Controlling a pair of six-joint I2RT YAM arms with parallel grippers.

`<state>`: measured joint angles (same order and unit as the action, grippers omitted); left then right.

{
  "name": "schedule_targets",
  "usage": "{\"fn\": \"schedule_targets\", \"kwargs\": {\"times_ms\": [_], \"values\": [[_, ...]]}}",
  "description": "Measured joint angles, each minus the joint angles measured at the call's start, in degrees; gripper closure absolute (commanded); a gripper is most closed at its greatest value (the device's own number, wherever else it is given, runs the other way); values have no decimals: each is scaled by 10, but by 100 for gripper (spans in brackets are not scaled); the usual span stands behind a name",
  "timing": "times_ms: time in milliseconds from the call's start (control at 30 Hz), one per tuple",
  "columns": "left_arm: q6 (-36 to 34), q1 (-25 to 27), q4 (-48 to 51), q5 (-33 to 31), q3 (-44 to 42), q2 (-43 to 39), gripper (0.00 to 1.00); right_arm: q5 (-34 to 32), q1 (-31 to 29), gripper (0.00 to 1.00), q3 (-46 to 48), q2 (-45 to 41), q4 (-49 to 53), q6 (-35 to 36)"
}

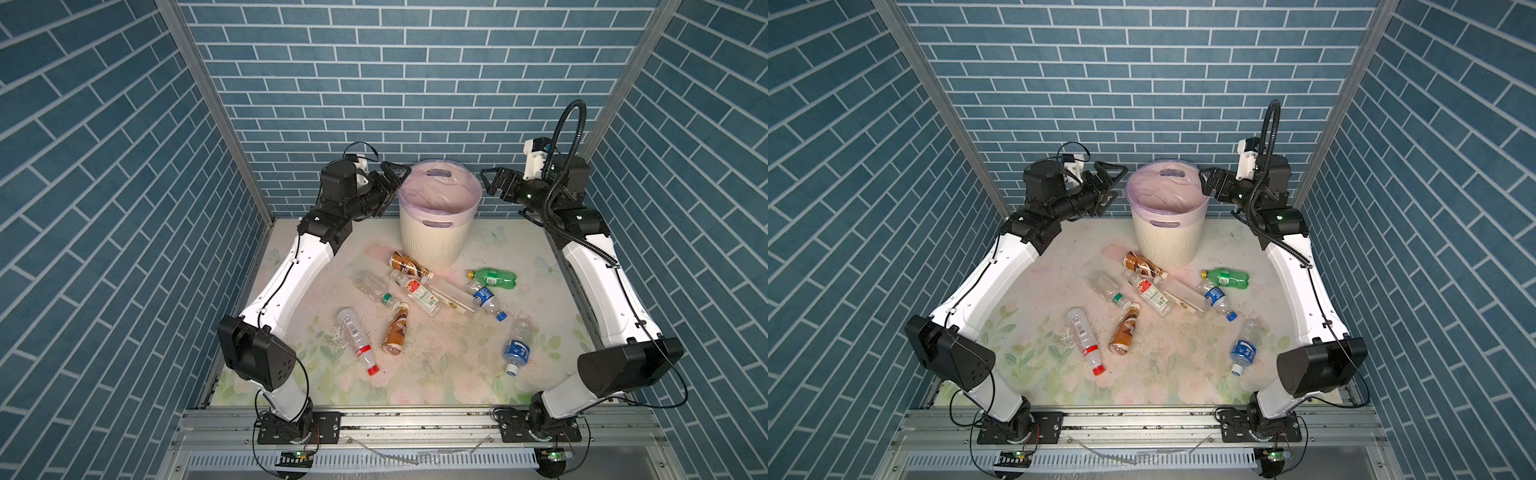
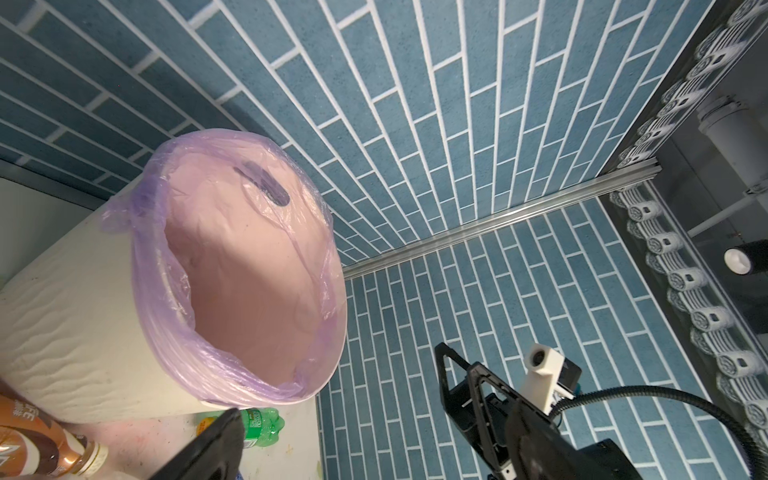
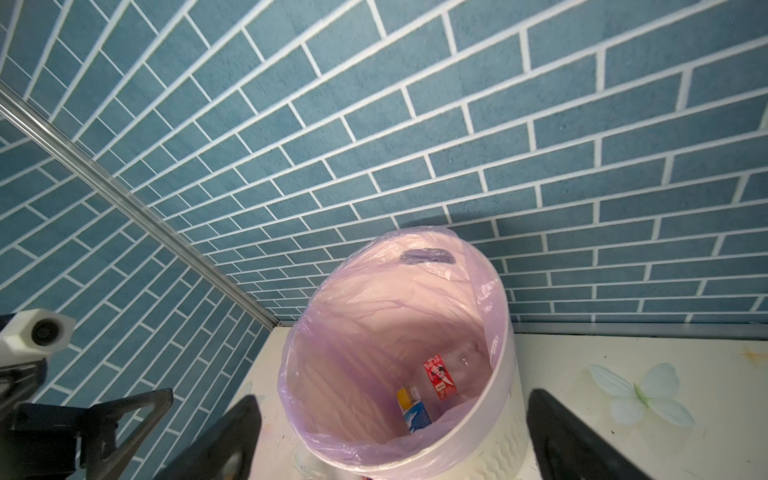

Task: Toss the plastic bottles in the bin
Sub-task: 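Move the left gripper back over the bottles while the right gripper withdraws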

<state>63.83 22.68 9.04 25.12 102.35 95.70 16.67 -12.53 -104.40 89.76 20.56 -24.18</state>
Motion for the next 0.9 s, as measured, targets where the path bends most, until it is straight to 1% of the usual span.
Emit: {"fn": "schedule_targets", "kwargs": {"times_ms": [200, 400, 667, 833, 900], "values": [[-19, 0, 34, -11, -27, -3, 1, 0, 8, 1, 19, -17, 0, 0], [-32, 0, 103, -45, -75, -30, 1, 1, 9, 1, 83, -55, -9, -11], [-22, 0, 219, -113, -152, -113, 1, 12, -2, 1, 172, -115, -13, -26], [-17, 1, 294, -154, -213, -176, 1, 11, -37, 1, 224, -170, -9, -26], [-19, 3, 311, -165, -254, -201, 1, 9, -54, 1, 239, -189, -2, -26]]}}
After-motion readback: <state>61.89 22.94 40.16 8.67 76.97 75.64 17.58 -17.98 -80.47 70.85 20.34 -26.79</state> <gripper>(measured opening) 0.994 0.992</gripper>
